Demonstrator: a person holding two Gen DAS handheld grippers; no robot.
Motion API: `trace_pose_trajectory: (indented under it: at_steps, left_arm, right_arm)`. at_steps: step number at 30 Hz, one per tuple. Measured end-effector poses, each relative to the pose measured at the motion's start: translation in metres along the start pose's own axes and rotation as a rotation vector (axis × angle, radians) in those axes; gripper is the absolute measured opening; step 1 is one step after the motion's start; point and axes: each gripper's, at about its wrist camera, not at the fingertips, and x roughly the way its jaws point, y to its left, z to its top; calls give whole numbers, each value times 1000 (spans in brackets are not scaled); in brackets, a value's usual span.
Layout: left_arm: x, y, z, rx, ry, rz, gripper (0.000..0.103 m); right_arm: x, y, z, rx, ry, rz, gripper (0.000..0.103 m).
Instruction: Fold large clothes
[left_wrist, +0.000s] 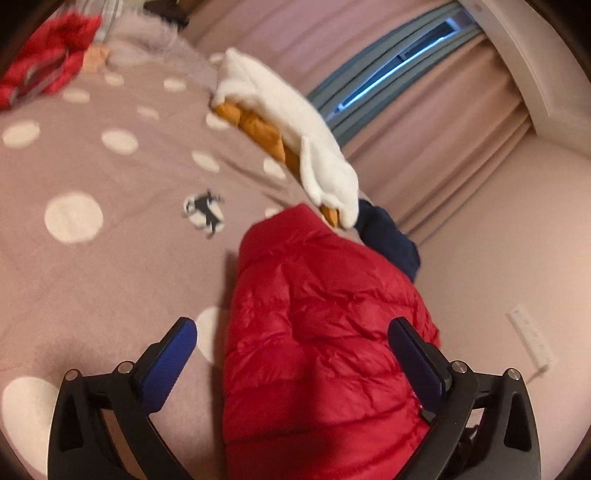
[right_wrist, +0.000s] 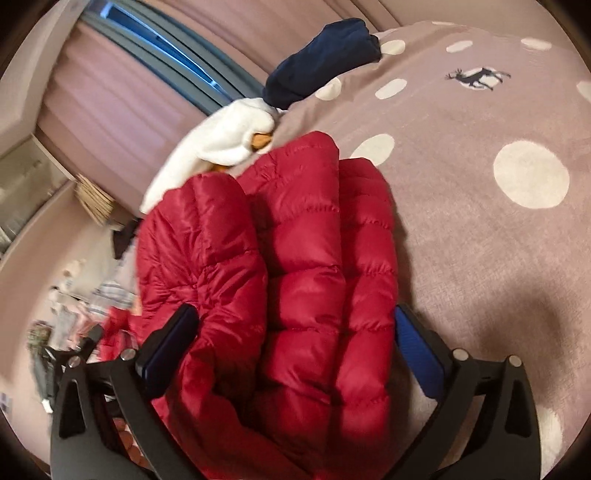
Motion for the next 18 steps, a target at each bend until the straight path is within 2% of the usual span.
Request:
trace_pose_trajectory:
  at_steps: [3, 5, 7, 9, 12, 14, 18]
  left_arm:
    - [24, 18, 1, -82, 134, 2, 102]
    - [41, 29, -3, -145, 193, -22, 102]
    - [63, 39, -9, -218, 292, -101, 102]
    - [85, 38, -14, -239, 392, -184, 102]
    - [97, 21, -19, -155, 397, -179, 102]
    - [105, 19, -22, -150, 389, -189, 102]
    - [119, 15, -21, -144, 413, -182, 101]
  right_arm:
    - [4, -7, 0, 65, 30, 38, 103]
    - [9, -13, 0, 122, 71, 63, 103]
    - [14, -16, -1, 154, 103, 70, 103]
    - [17, -17, -4, 160, 109, 73, 103]
    - [22, -17, -6, 168, 106, 85, 103]
    - [25, -17, -7, 163, 104, 95, 103]
    - [37, -5, -12, 68, 154, 76, 103]
